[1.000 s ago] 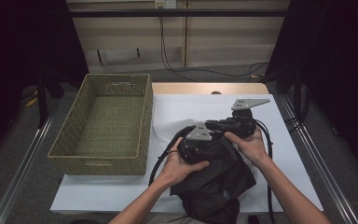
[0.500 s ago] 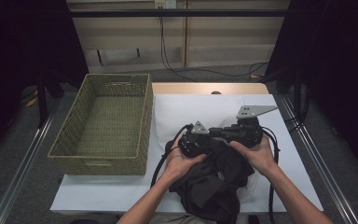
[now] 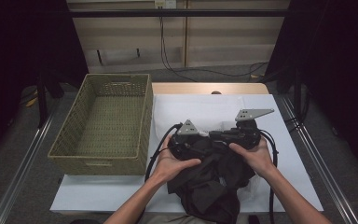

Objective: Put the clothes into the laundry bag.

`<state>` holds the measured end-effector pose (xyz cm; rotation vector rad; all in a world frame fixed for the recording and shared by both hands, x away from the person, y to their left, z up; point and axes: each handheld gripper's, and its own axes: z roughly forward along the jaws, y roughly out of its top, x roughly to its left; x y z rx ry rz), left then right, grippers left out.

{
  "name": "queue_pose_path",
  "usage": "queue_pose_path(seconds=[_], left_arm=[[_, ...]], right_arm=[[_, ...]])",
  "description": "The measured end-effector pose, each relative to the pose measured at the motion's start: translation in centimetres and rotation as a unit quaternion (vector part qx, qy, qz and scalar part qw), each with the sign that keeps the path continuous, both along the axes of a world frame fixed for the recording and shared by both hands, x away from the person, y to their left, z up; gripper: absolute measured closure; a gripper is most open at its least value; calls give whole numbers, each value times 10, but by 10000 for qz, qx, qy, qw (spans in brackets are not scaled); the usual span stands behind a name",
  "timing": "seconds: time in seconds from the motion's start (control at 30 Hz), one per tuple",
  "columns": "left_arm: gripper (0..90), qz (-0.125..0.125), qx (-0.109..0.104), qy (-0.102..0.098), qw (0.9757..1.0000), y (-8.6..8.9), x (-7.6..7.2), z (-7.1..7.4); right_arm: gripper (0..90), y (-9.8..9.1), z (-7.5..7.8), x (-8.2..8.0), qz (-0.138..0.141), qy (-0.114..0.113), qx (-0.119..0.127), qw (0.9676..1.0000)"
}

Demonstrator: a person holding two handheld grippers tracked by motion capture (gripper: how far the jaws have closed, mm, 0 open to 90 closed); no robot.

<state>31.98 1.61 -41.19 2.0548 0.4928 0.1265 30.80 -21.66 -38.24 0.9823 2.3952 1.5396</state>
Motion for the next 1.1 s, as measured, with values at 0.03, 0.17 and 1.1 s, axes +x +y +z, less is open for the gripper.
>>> queue_pose_path(seconds=[0.03,0.17,1.1], left_arm=[[259,-23,-50,-79,10000,5,-2,3],[149,247,-151,-174,9994,29,-3,6],[752,-403,3,382,9985,13,-10,-10]], right_arm=[[900,0,0,0,-1,-7,-12,10000],[900,0,-1,0,2,-7,-18,10000],[900,12,6,5,57,-109,-13,9999]])
